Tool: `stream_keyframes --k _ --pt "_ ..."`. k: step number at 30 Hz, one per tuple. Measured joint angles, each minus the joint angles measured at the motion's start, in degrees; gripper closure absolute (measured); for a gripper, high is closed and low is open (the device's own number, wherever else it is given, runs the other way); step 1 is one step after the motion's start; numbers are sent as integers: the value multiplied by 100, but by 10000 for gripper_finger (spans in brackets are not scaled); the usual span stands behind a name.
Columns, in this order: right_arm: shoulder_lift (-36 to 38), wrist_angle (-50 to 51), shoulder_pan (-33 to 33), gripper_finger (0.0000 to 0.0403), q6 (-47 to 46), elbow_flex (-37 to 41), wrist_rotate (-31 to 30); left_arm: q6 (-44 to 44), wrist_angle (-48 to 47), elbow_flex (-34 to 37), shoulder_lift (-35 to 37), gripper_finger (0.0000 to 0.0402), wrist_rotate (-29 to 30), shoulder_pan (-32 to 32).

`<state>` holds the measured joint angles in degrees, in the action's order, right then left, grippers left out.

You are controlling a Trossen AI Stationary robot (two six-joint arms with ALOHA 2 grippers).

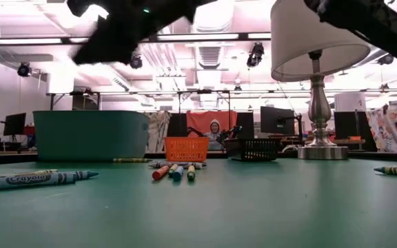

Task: Sort crayons
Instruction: Put the green crayon into the black bin

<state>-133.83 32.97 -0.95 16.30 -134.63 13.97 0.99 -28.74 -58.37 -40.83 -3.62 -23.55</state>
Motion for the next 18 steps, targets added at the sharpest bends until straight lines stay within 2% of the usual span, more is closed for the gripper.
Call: stream_keyframes --k 2,7,18 --pt "115 757 -25 284 84 2 -253 55 -58 -1 1 358 0 0" --pt "182 2125 -169 284 -46 22 -194 229 -141 0 -57 358 0 0" --pt "446 2804 -300 284 -287 630 -176 690 -259 8 -318 358 0 0"
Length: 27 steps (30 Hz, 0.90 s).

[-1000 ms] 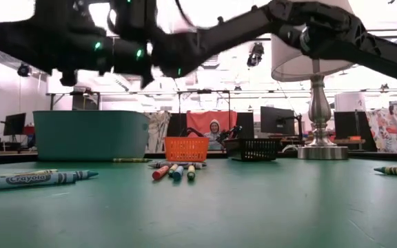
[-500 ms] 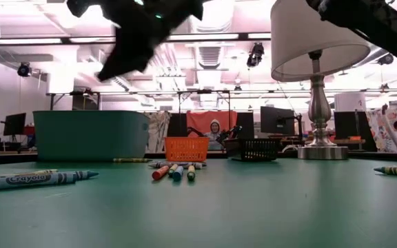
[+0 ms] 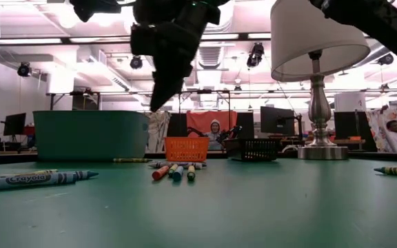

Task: Sort crayons
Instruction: Put the green crayon into the black bin

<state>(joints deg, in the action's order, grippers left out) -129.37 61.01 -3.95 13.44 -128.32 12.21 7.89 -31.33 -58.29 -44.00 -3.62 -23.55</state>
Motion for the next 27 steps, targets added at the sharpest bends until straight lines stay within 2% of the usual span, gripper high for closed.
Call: stream_keyframes --k 5,12,22,27 --pt "451 -112 -61 284 -198 766 -35 155 -2 31 -215 358 0 0" --pt "1426 -936 -72 284 -669 2310 -86 215 2 36 -562 358 0 0" --pt "3108 -1311 -72 284 -1664 4242 -1372 205 33 59 -1027 358 0 -2" --pt "3905 -2003 -72 284 -2002 5238 -1716 200 113 68 -1323 358 0 0"
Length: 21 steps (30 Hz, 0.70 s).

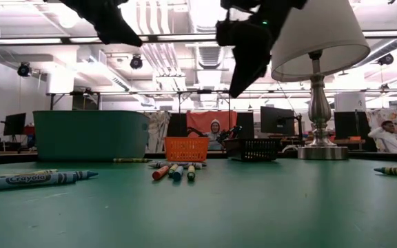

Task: Sort crayons
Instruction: Put the green crayon into the black bin

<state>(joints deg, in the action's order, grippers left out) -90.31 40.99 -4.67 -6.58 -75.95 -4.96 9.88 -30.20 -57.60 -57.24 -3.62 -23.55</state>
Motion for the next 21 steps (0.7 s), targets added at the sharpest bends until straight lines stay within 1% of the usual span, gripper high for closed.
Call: stream_keyframes --k 6,12,17,21 --pt "680 -1167 0 284 -196 1143 -307 -1 123 0 -336 358 -4 6" --pt "1052 -2521 0 284 -188 2277 -425 7 196 0 -631 358 -42 24" --pt "1199 -3329 0 284 -182 2898 -457 -7 275 0 -892 358 -48 42" --pt "1180 -3490 0 284 -182 3134 -653 -45 430 0 -1173 358 -50 146"
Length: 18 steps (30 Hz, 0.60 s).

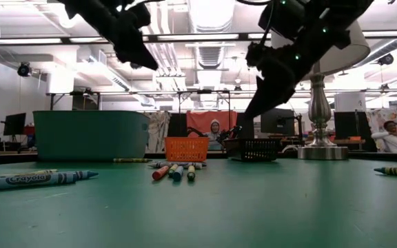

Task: Sort crayons
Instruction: Put the green crayon into the black bin

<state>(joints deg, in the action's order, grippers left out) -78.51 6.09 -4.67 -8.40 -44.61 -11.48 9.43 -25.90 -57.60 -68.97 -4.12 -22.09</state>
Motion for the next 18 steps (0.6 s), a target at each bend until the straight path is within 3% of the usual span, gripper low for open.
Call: stream_keyframes --k 12,18 --pt "58 183 0 284 -1 30 -64 210 -305 0 -807 358 -2 217" --pt "58 195 0 284 0 30 -64 628 -934 0 -1216 358 6 215"
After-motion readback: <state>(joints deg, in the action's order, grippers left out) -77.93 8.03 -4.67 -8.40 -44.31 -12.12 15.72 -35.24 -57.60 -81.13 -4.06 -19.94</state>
